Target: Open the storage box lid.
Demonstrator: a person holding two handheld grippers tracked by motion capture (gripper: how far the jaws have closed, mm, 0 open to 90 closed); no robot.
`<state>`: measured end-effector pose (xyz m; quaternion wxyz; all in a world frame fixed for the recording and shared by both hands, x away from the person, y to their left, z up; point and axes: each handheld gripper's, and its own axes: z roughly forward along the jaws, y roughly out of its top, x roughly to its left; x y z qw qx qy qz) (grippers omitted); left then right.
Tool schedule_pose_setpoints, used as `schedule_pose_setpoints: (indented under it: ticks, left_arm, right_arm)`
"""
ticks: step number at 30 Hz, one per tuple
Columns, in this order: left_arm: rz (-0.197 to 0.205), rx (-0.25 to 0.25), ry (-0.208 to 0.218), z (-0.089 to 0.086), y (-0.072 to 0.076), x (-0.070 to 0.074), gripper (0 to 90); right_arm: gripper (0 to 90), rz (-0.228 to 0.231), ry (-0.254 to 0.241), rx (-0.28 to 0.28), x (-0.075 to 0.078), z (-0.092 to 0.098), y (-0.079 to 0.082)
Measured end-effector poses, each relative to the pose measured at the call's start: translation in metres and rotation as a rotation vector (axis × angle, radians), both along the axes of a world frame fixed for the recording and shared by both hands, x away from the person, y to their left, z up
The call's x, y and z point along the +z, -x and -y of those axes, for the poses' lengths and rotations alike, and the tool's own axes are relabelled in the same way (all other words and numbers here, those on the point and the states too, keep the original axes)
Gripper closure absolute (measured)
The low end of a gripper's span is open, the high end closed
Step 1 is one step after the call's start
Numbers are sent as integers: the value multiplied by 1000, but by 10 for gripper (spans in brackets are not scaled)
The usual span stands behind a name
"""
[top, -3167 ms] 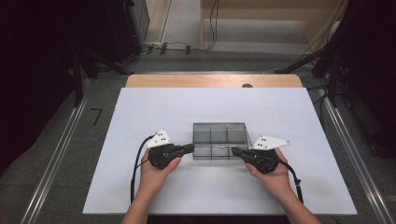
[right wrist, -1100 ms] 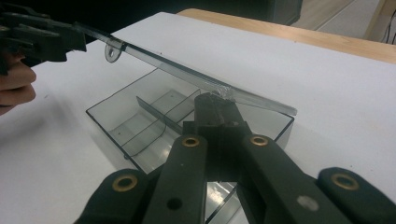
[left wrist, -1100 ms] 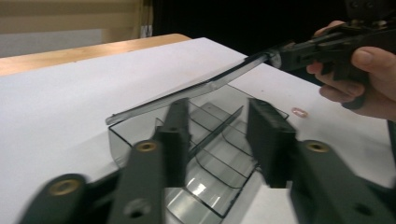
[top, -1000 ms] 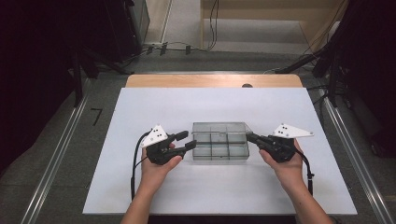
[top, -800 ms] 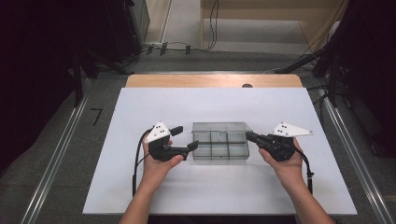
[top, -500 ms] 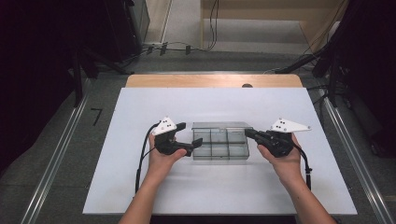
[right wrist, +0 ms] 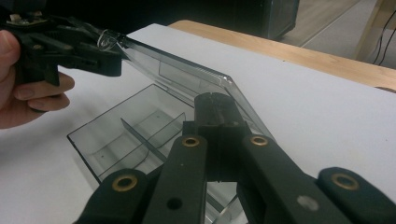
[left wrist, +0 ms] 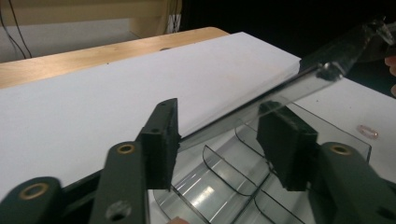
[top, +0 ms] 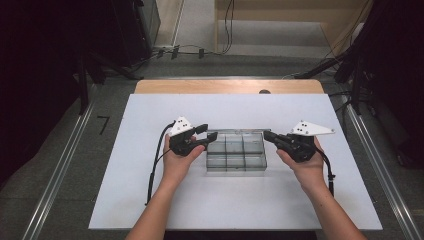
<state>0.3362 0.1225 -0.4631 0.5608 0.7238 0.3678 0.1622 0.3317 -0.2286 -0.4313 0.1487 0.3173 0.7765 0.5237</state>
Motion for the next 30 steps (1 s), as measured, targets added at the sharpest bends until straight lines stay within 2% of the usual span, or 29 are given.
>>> schedule_pose_setpoints:
  ticks: [4,8,9,10,12,17,19,21,24,26,28,30]
  left_arm:
    - [3,-2,0,0,-1,0,523]
    - [0,0,12,-2,-3,0,547]
    - [0,0,15,-3,-4,0,552]
    - [0,1,18,-3,-4,-1,557]
    - [-3,2,29,-4,-5,-1,566]
    - [-11,8,45,-5,-9,-1,586]
    - [-15,6,46,-6,-11,0,596]
    - [-19,3,52,-6,-13,1,603]
    - [-24,1,56,-7,-15,1,609]
    - [-27,-1,67,-8,-16,0,611]
    - [-30,1,76,-8,-17,-1,618]
    - [-35,3,86,-9,-19,-2,627]
  right_arm:
    - [884,4,-10,26,2,7,1]
    - [878,16,-46,28,3,23,0]
    - [790,21,-48,40,3,26,0]
    - [707,49,-41,52,3,28,-1]
    - [610,64,-10,55,3,29,-1]
    - [405,19,23,43,1,25,-6]
    - [360,-5,4,35,-1,21,-10]
    - [240,-29,-37,28,-2,18,-15]
    - [120,-35,-66,9,-2,14,-22]
    - [77,-47,-111,17,0,11,-26]
    - [14,-54,-114,31,2,8,-30]
    - [3,-74,-103,36,1,4,-35]
